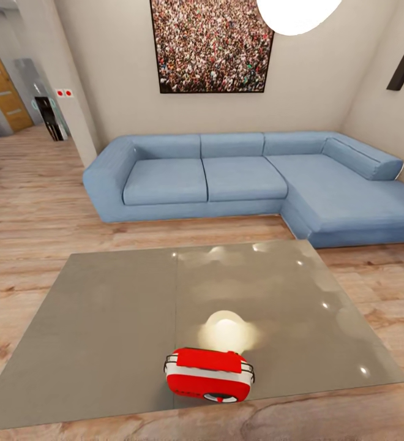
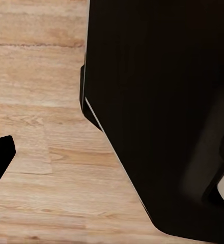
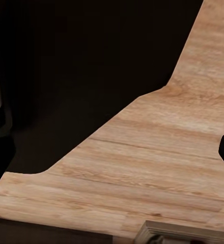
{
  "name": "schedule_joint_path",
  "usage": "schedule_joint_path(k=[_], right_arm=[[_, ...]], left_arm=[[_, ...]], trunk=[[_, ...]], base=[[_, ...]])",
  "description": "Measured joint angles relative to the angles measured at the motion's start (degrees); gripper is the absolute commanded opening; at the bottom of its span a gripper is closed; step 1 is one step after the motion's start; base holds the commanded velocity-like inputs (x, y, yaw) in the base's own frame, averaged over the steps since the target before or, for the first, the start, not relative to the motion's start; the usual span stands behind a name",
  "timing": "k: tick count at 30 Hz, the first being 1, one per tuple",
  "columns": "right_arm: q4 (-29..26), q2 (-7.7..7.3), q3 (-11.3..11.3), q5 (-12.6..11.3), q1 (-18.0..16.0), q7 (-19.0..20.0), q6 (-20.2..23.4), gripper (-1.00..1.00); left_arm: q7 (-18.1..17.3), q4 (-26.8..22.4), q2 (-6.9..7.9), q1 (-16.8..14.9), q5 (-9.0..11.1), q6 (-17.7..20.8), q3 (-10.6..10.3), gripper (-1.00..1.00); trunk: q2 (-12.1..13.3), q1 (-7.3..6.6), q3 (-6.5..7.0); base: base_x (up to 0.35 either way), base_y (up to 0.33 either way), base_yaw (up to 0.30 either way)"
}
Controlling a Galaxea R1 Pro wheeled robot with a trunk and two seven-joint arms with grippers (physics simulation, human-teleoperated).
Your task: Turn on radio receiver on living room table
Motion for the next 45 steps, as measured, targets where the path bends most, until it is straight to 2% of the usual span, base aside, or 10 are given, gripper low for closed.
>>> schedule_joint_path(k=[25, 45], right_arm=[[0.00, 0.00, -0.05, 0.00, 0.00, -0.08, -0.06, 1.00], [0.00, -0.03, 0.01, -0.09, 0.00, -0.08, -0.06, 1.00]], left_arm=[[0.11, 0.00, -0.10, 0.00, -0.05, 0.03, 0.00, 1.00], [0.14, 0.00, -0.02, 0.00, 0.03, 0.09, 0.01, 1.00]], trunk=[[0.00, 0.00, -2.33], [8.01, -4.39, -0.61]], base=[[0.000, 0.000, 0.000], [0.000, 0.000, 0.000]])
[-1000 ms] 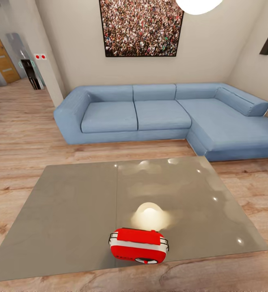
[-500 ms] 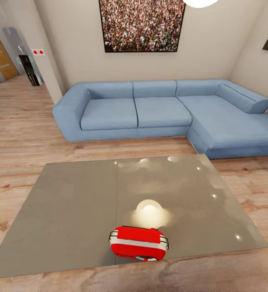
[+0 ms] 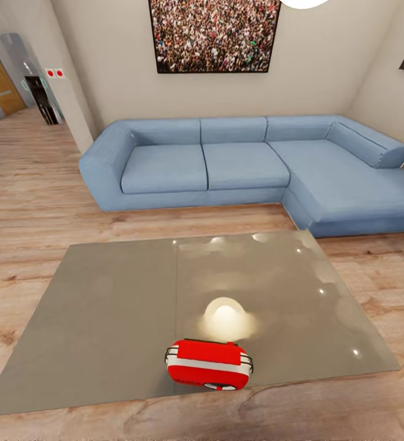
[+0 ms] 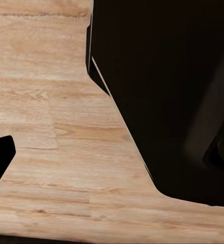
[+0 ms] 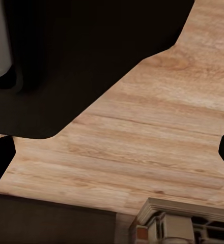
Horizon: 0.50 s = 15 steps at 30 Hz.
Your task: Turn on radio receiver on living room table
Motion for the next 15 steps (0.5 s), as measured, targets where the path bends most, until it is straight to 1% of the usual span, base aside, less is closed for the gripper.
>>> schedule_joint_path(k=[7, 15], right_arm=[[0.00, -0.01, 0.00, 0.00, 0.00, 0.00, 0.04, 1.00], [0.00, -0.02, 0.00, 0.00, 0.00, 0.00, -0.02, 1.00]], left_arm=[[0.02, 0.00, 0.00, 0.00, 0.00, 0.00, -0.01, 1.00], [0.01, 0.00, 0.00, 0.00, 0.00, -0.07, -0.01, 1.00]], trunk=[[2.81, -1.54, 0.60], [2.82, -1.54, -0.13]], base=[[0.000, 0.000, 0.000], [0.000, 0.000, 0.000]])
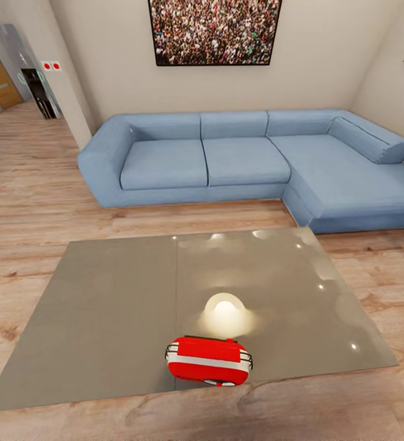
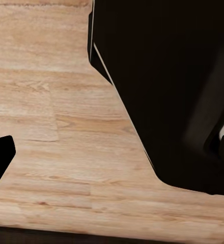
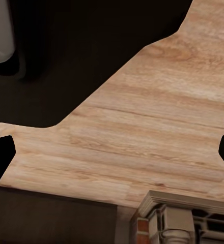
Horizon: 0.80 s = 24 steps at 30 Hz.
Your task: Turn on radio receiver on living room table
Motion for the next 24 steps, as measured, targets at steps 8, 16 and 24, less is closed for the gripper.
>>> schedule_joint_path(k=[8, 16, 24], right_arm=[[0.00, -0.04, 0.00, 0.00, 0.00, 0.00, 0.00, 1.00], [0.00, -0.04, 0.00, 0.00, 0.00, 0.00, 0.02, 1.00], [0.00, -0.03, 0.00, -0.01, 0.00, 0.00, 0.02, 1.00]], left_arm=[[-0.05, 0.00, 0.00, 0.00, 0.00, 0.06, 0.00, 1.00], [-0.07, 0.00, 0.00, 0.00, 0.00, 0.06, 0.02, 1.00], [-0.01, 0.00, 0.00, 0.00, 0.00, 0.06, 0.00, 1.00]], trunk=[[0.39, -0.21, -0.57], [3.59, -1.97, 0.12], [6.80, -3.73, 0.81]], base=[[0.000, 0.000, 0.000], [0.000, 0.000, 0.000], [0.000, 0.000, 0.000]])
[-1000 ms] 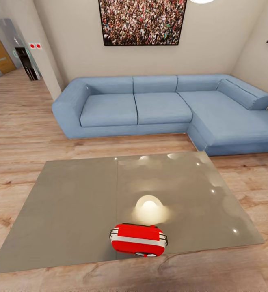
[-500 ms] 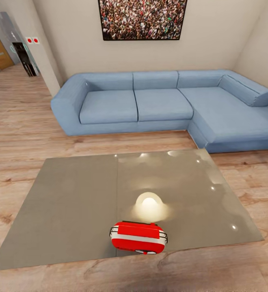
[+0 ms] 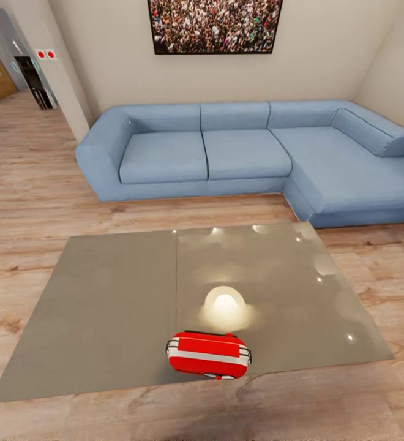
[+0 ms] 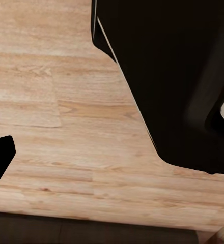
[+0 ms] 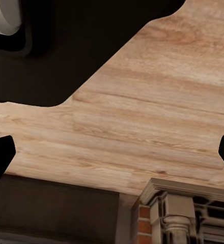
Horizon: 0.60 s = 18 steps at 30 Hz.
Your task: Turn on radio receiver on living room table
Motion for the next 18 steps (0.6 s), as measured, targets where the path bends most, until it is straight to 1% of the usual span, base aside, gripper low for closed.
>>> schedule_joint_path(k=[9, 18], right_arm=[[0.00, -0.02, 0.00, -0.07, 0.00, 0.00, -0.03, 1.00], [-0.02, -0.03, 0.04, 0.05, 0.00, -0.31, -0.01, 1.00]], left_arm=[[0.03, 0.00, -0.06, 0.00, 0.00, 0.00, 0.00, 1.00], [-0.05, 0.00, -0.09, 0.00, -0.18, 0.01, -0.11, 1.00]], trunk=[[0.01, -0.01, -0.81], [0.01, -0.01, -0.96]], base=[[0.000, 0.000, 0.000], [0.000, 0.000, 0.000]])
